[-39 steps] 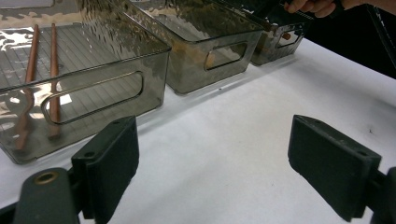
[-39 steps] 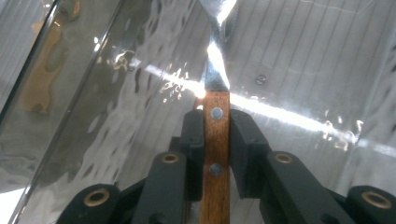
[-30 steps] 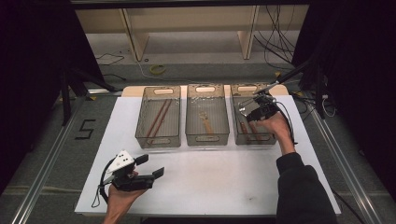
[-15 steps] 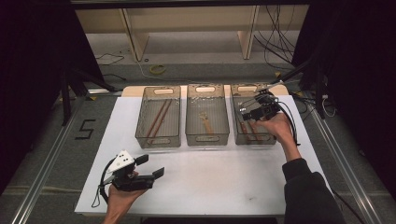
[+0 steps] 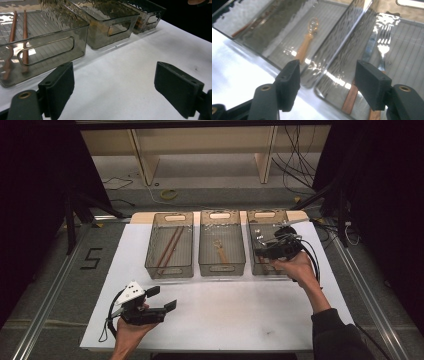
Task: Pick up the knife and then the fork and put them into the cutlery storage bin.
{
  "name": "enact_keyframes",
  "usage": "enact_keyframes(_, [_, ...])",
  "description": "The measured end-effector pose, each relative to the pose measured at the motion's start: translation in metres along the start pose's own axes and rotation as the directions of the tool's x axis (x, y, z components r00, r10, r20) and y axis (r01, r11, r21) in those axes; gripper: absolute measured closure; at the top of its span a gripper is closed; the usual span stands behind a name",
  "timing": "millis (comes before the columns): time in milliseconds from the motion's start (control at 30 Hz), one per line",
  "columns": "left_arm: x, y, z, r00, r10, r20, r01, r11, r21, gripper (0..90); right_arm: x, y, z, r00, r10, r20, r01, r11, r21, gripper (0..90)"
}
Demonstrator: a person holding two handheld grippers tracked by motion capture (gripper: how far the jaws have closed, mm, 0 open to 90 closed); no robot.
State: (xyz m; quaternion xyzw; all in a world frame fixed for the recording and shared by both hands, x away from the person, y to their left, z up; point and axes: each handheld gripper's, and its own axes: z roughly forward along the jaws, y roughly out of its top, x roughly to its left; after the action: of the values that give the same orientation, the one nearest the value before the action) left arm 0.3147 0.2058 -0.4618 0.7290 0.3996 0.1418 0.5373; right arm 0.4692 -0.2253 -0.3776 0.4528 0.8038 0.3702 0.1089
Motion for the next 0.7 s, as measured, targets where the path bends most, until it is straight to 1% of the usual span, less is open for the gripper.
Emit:
enact_keyframes(100, [0.000,0.000,0.000,1.0000,-0.004,0.002,0.004,1.0000,-0.003,16.0,0.005,-0.007,-0.004,0.9999,-0.006,-0.016,0.006,1.000,-0.020,36.1])
enact_keyframes(200, [0.000,0.000,0.000,1.0000,0.000,0.003,0.000,1.0000,0.004,16.0,0.010,-0.014,-0.005,0.9998,-0.013,-0.014,0.013,0.999,-0.030,33.9])
enact_keyframes(267, [0.000,0.000,0.001,1.0000,0.003,0.004,-0.003,1.0000,0.006,16.0,0.013,-0.020,-0.007,0.9994,-0.013,-0.031,0.011,0.999,-0.043,33.0])
enact_keyframes(433, [-0.001,-0.001,0.002,0.9999,-0.002,0.010,0.002,0.9999,0.011,16.0,0.020,-0.035,-0.011,0.9989,-0.027,-0.038,0.024,0.997,-0.068,31.3])
enact_keyframes(467, [-0.001,-0.001,0.002,0.9999,0.003,0.011,-0.003,0.9999,0.015,16.0,0.021,-0.037,-0.012,0.9988,-0.029,-0.039,0.027,0.997,-0.070,31.0])
enact_keyframes(700, [-0.001,-0.001,0.003,0.9999,0.003,0.015,-0.003,0.9998,0.019,16.0,0.023,-0.055,-0.017,0.9983,-0.026,-0.052,0.020,0.994,-0.104,29.6])
